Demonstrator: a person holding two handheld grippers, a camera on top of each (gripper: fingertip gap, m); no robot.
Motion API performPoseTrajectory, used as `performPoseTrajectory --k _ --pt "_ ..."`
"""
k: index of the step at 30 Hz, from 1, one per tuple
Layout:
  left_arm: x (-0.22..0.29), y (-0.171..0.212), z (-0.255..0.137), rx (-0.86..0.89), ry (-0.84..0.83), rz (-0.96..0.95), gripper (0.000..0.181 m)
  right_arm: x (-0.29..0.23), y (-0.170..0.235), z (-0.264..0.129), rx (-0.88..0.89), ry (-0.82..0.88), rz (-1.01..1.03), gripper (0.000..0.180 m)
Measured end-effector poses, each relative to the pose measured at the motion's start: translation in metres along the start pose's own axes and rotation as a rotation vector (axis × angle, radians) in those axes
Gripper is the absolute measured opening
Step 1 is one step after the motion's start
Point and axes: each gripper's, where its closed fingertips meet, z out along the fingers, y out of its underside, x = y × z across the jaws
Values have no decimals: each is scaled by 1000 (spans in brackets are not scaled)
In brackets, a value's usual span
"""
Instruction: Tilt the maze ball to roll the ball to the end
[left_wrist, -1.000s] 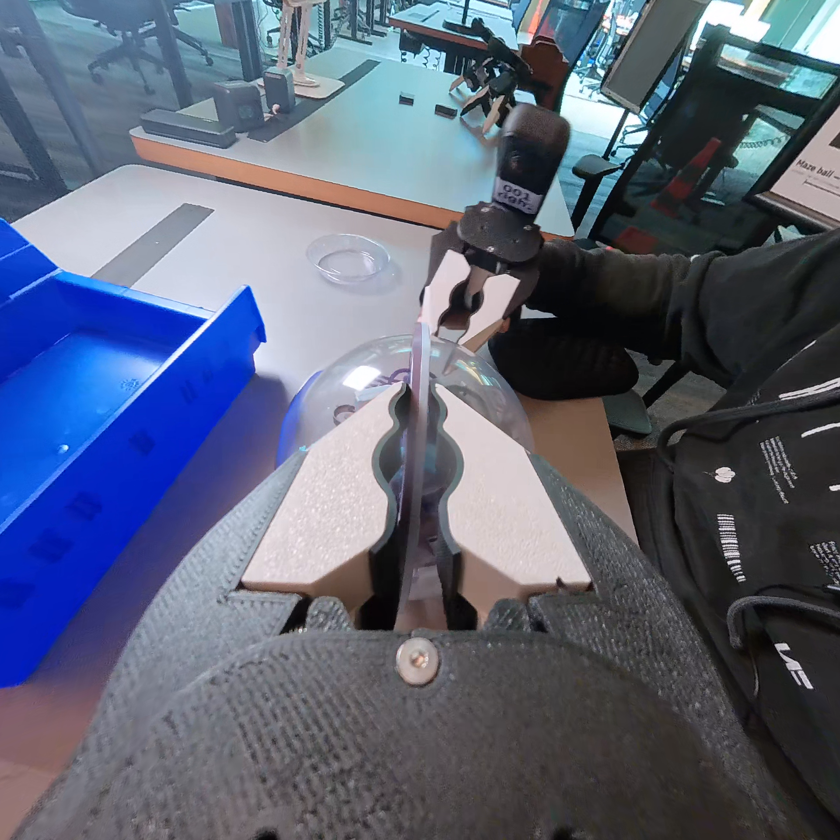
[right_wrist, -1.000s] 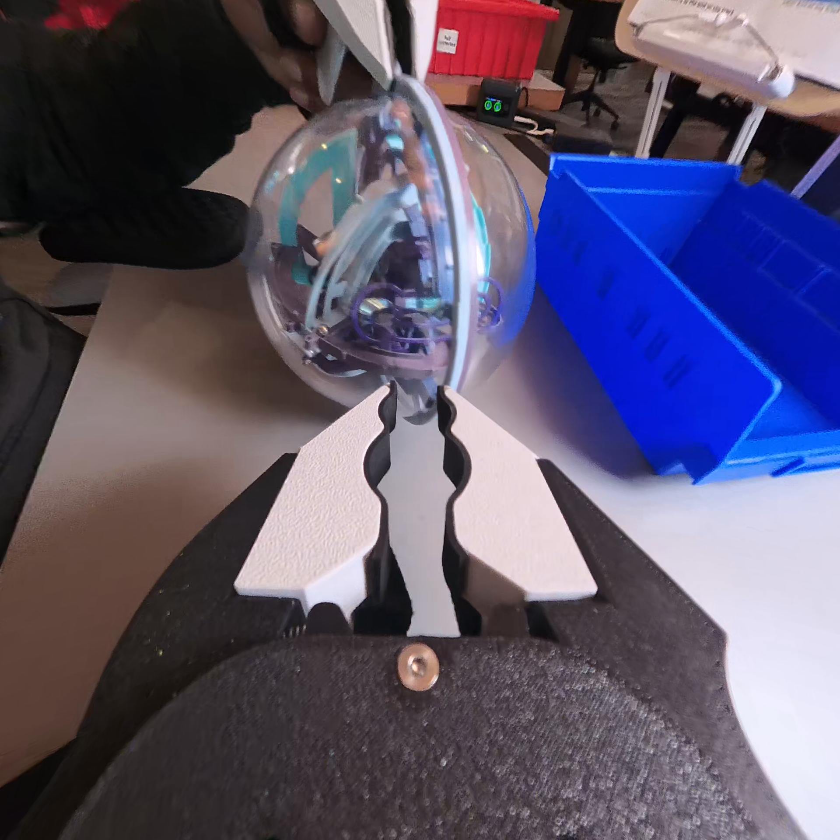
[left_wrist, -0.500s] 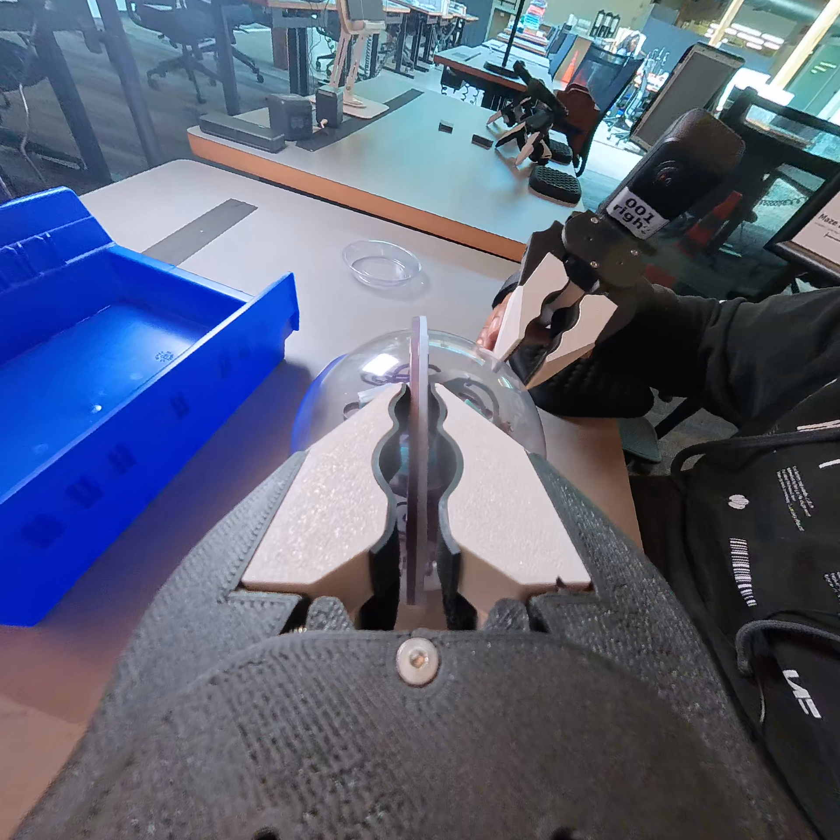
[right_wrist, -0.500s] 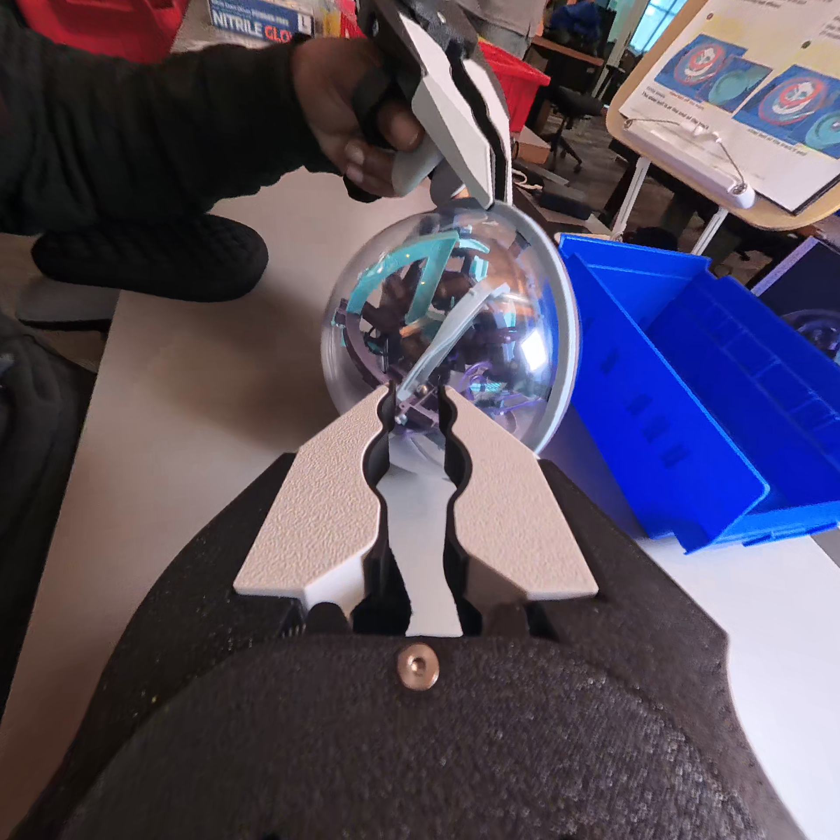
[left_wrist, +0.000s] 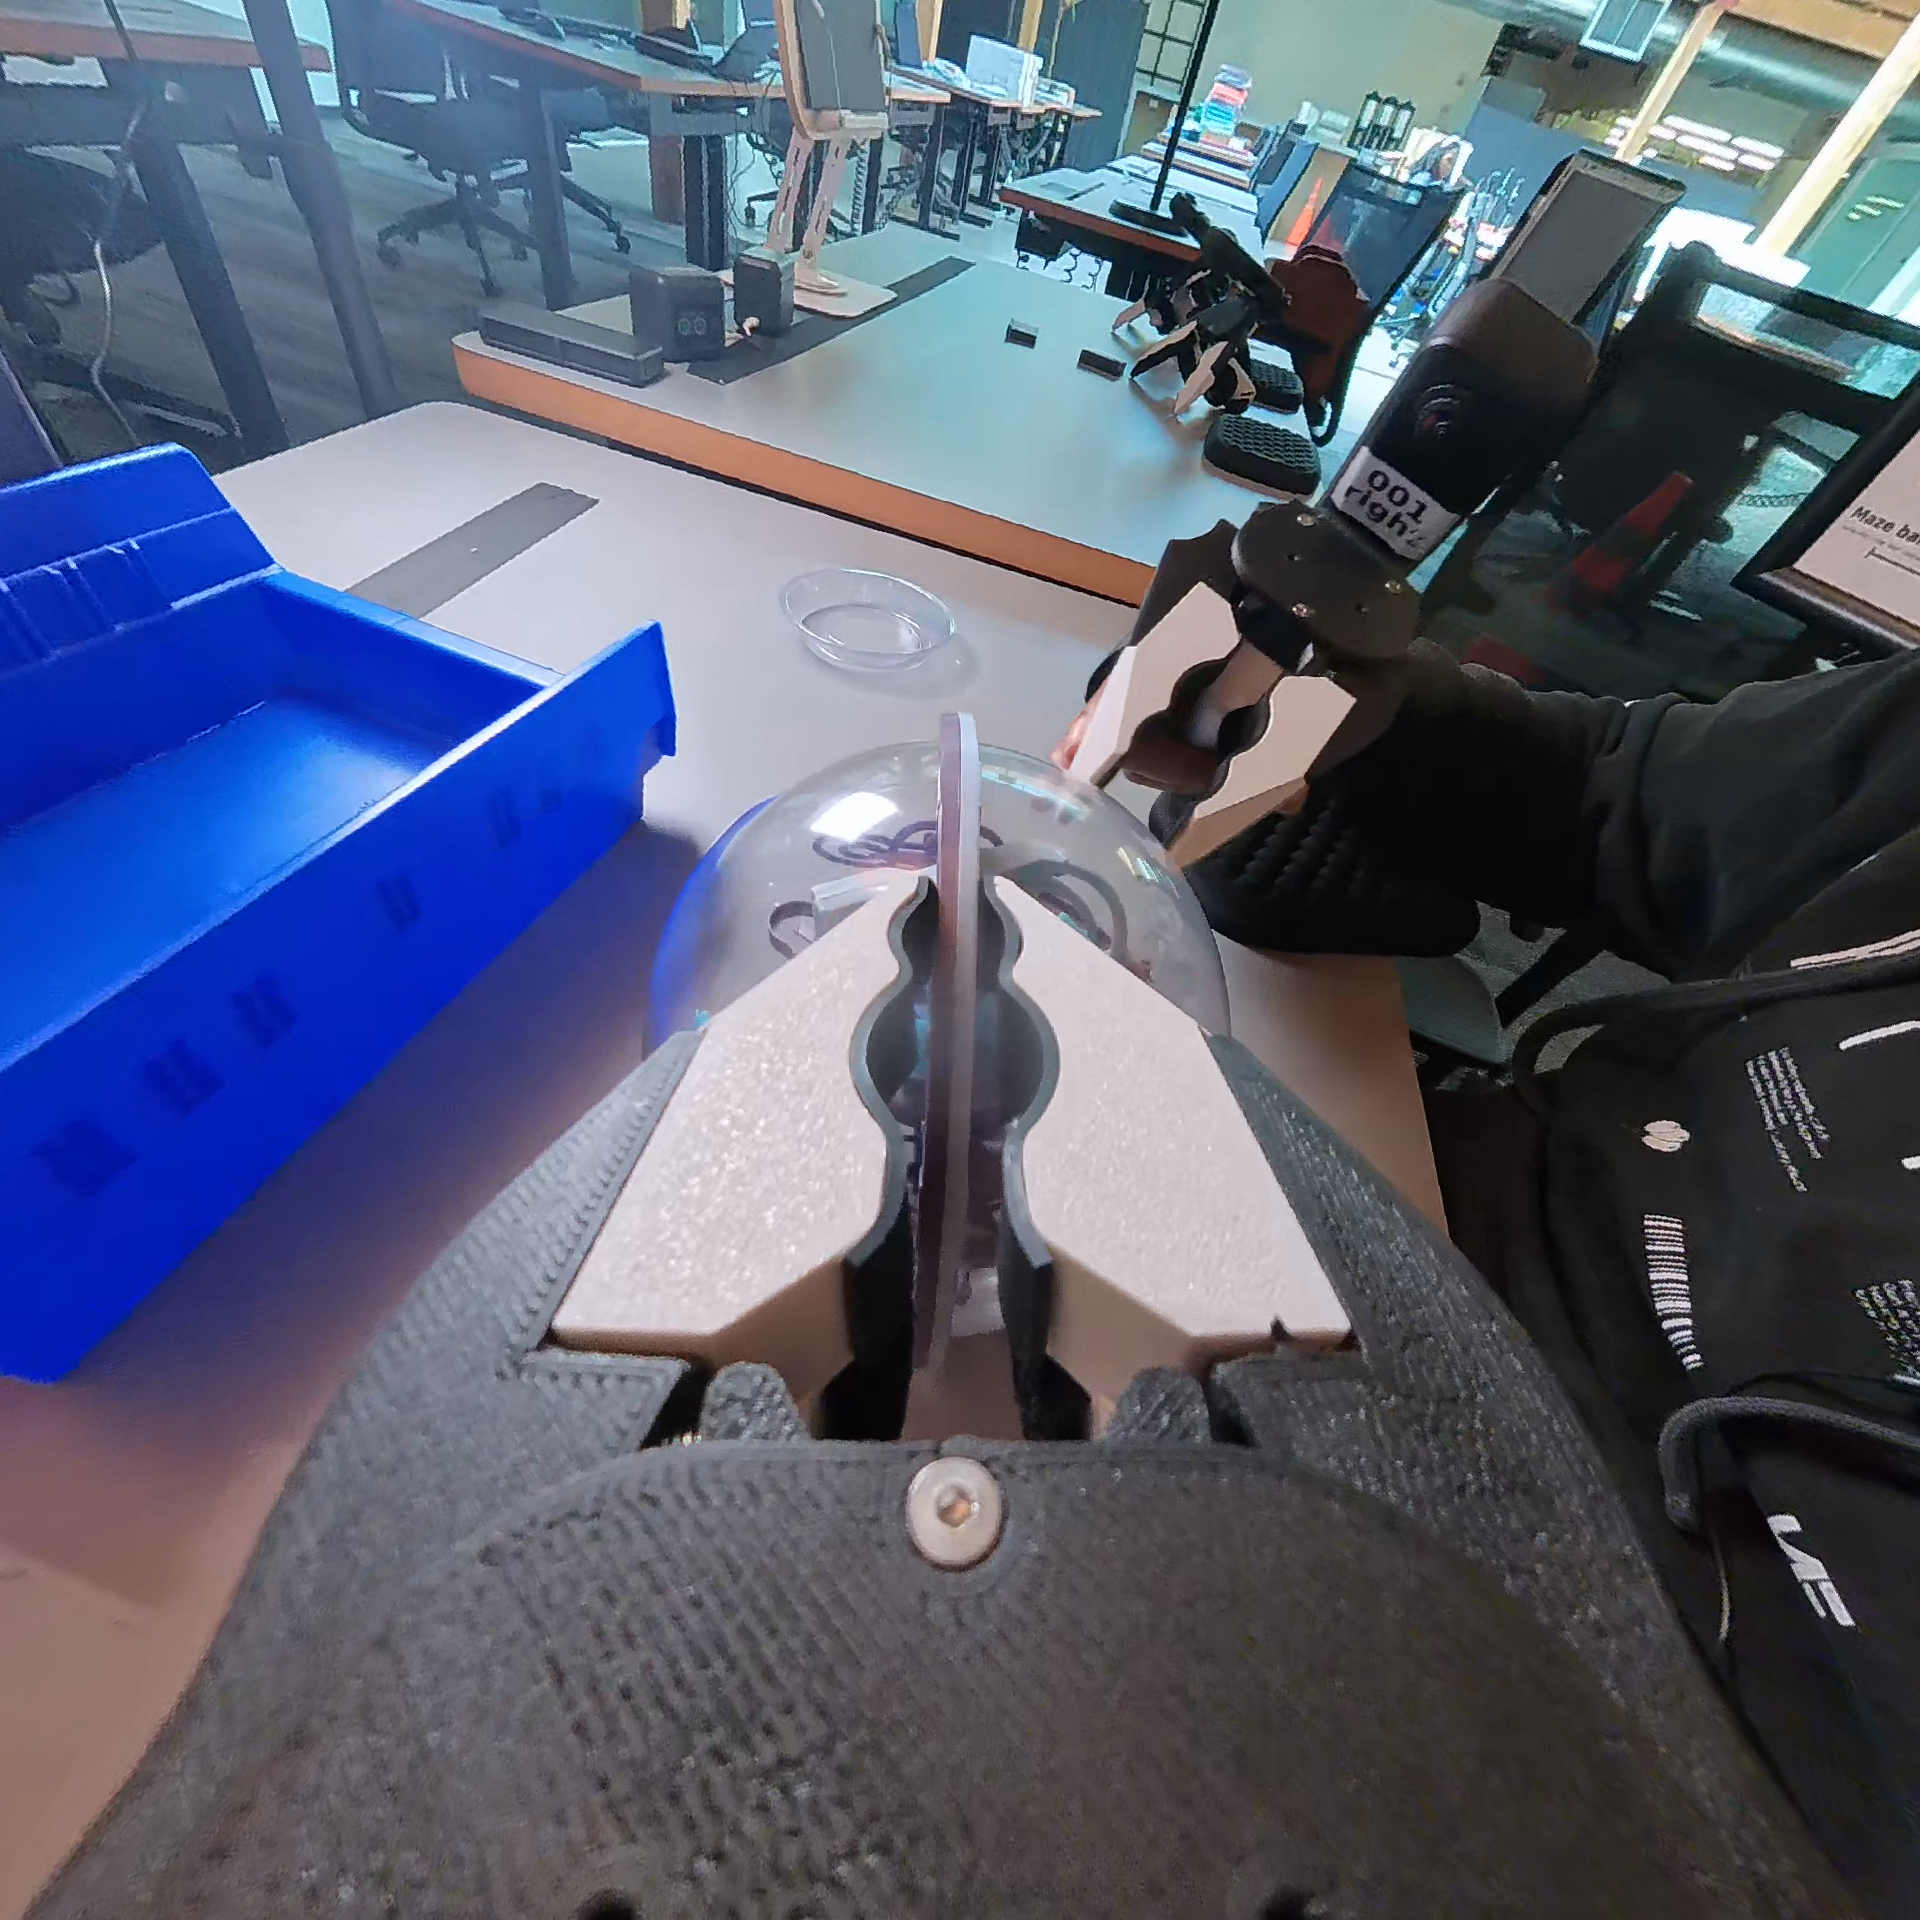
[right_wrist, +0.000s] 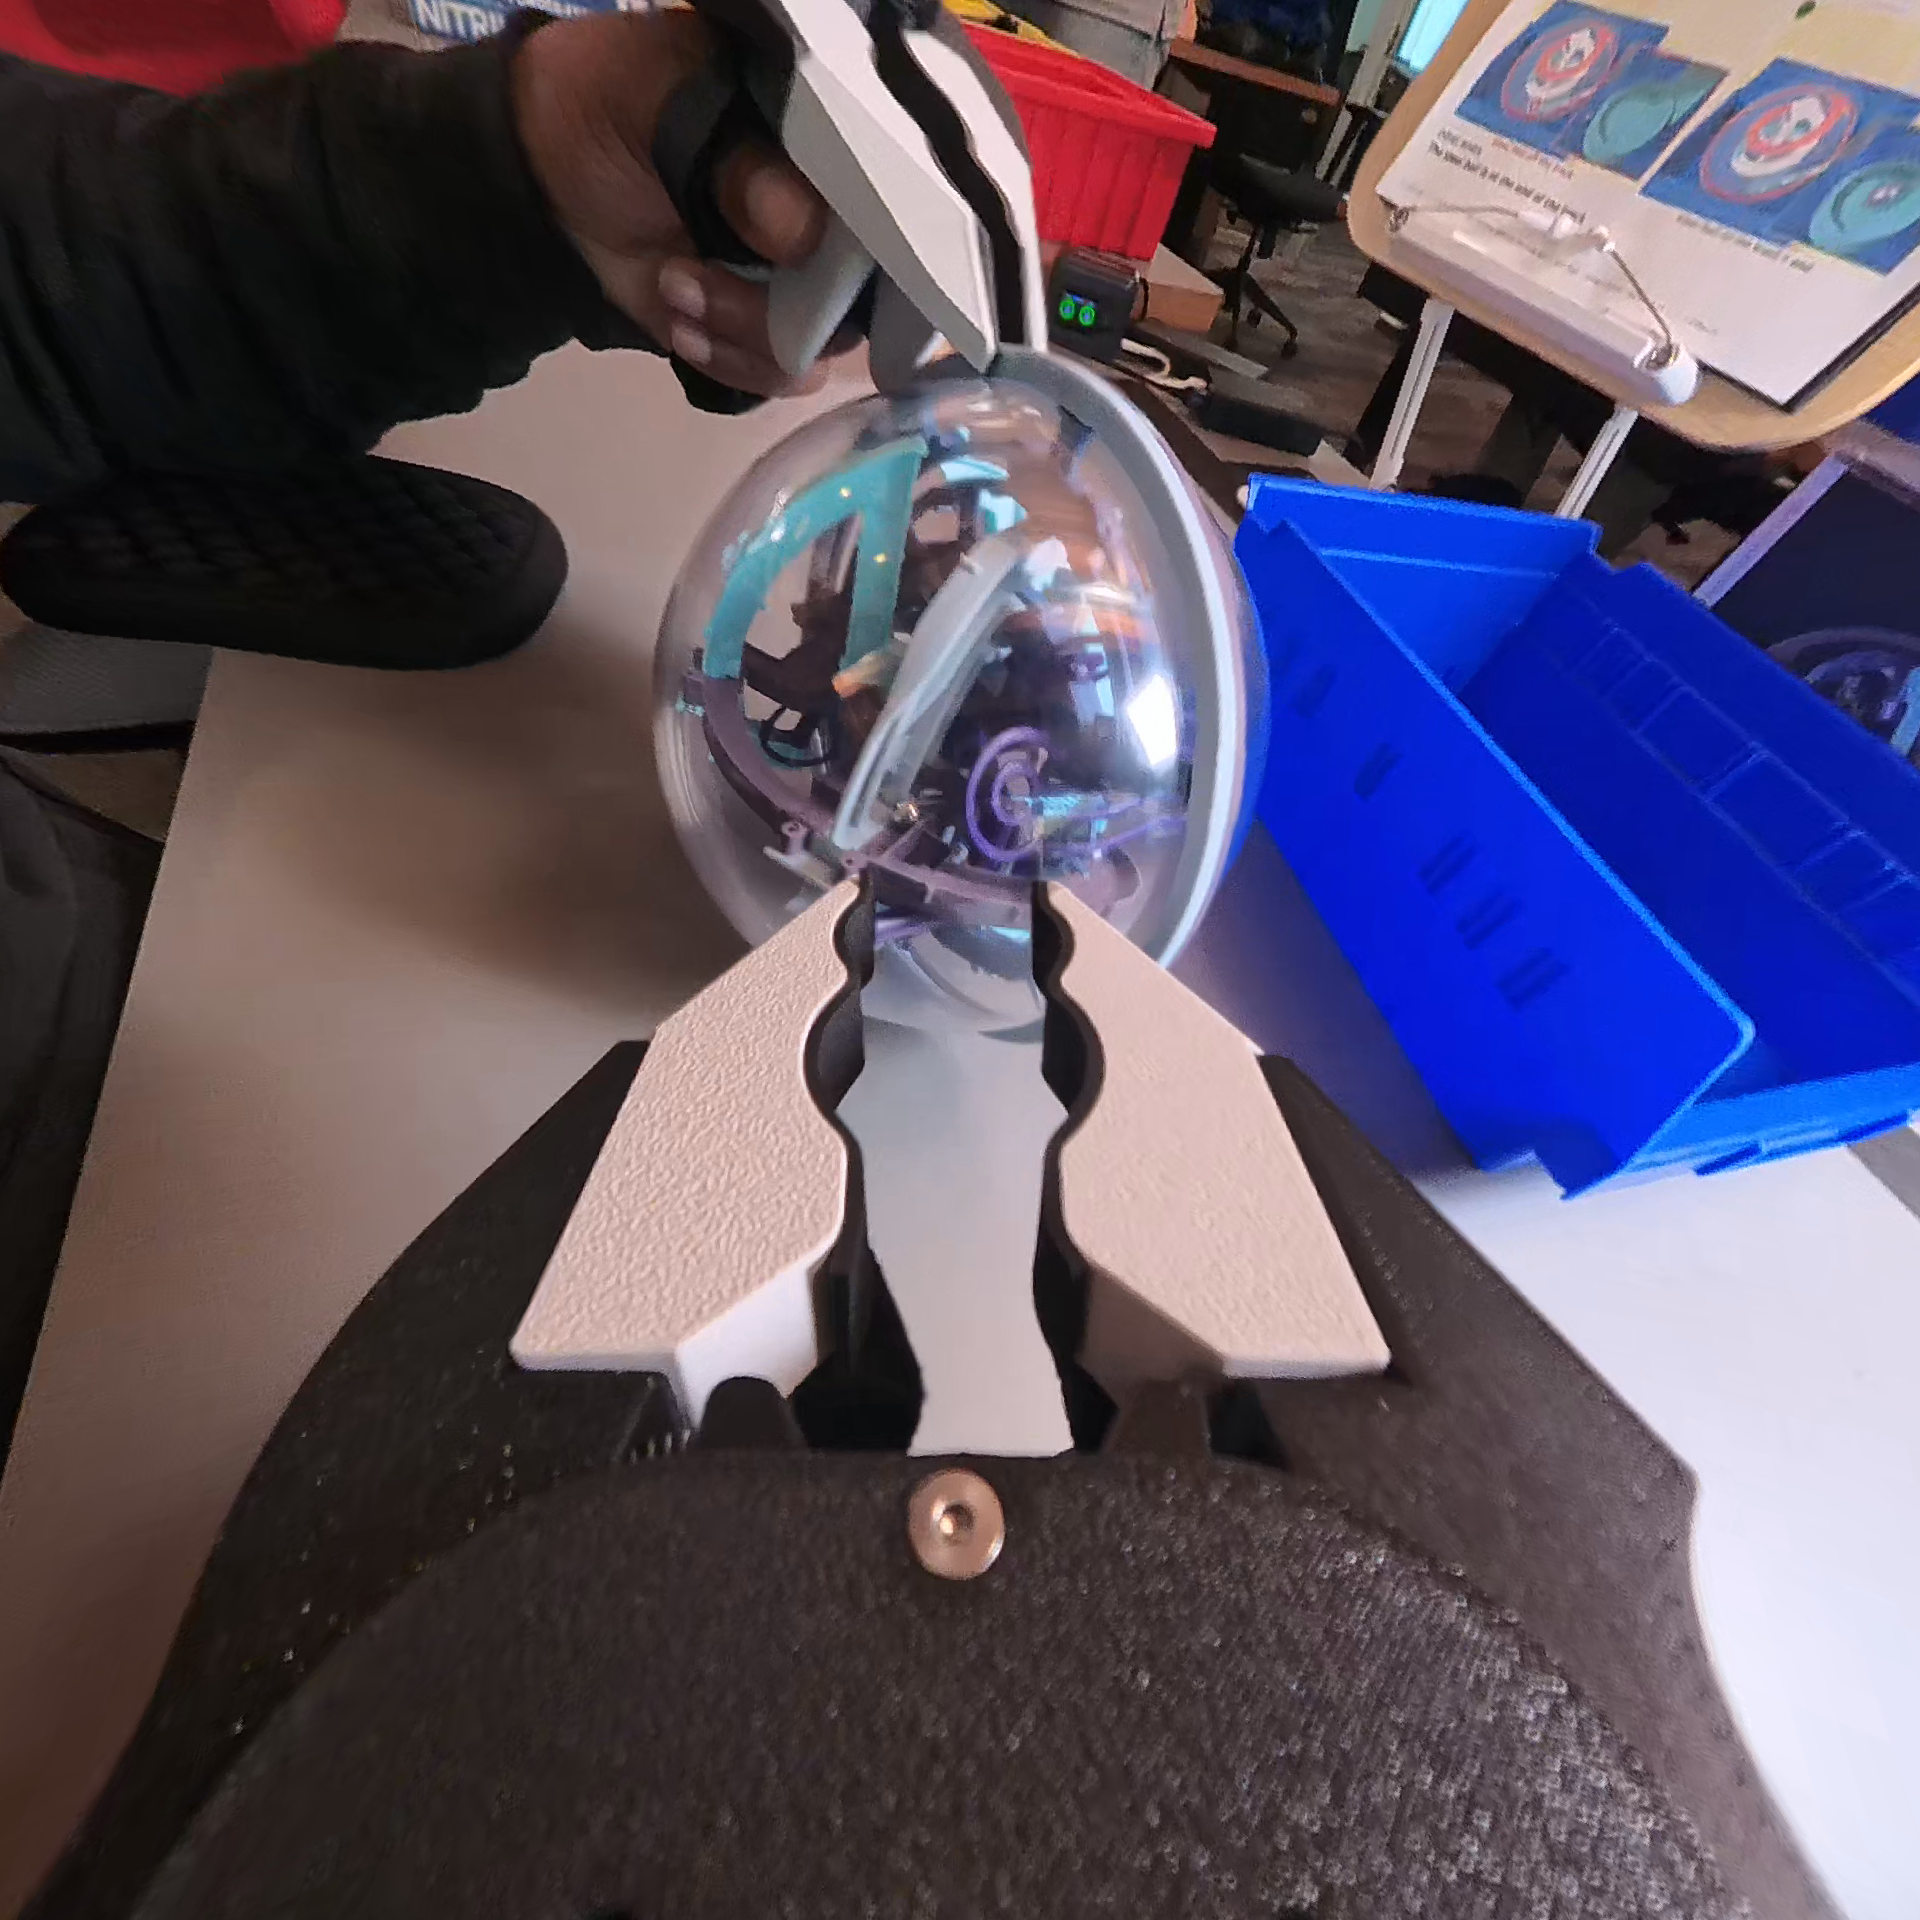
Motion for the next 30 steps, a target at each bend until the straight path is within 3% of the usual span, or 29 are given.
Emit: performPoseTrajectory --k 5,9,15,18,19,20,22,23,24,26,30 --pt "1 4 -8 14 -44 -13 7 -6 8 3 -38 -12 39 53" --pt "4 8 -10 37 -75 -31 7 -13 5 10 -69 95 -25 75" --pt "18 9 -7 83 -108 -48 6 -15 13 20 -103 178 34 109" --pt "30 9 -6 88 -84 -16 6 -18 18 23 -132 147 41 112" --pt "41 9 -6 73 -15 33 12 -18 21 24 -143 137 34 113" --pt "51 9 -9 64 63 125 28 -18 22 25 -144 128 31 110" --pt "17 -6 -29 184 -42 316 61 -18 21 27 -125 101 40 105" --pt "-3 -10 -37 249 -56 302 76 -18 20 28 -121 90 44 105" --pt "-12 0 -34 221 47 213 87 -18 20 31 -121 79 45 105" --pt "-10 31 -22 81 268 37 101 -19 20 35 -131 48 36 105" --pt "4 45 -14 16 342 77 107 -22 30 40 -172 10 -12 102"
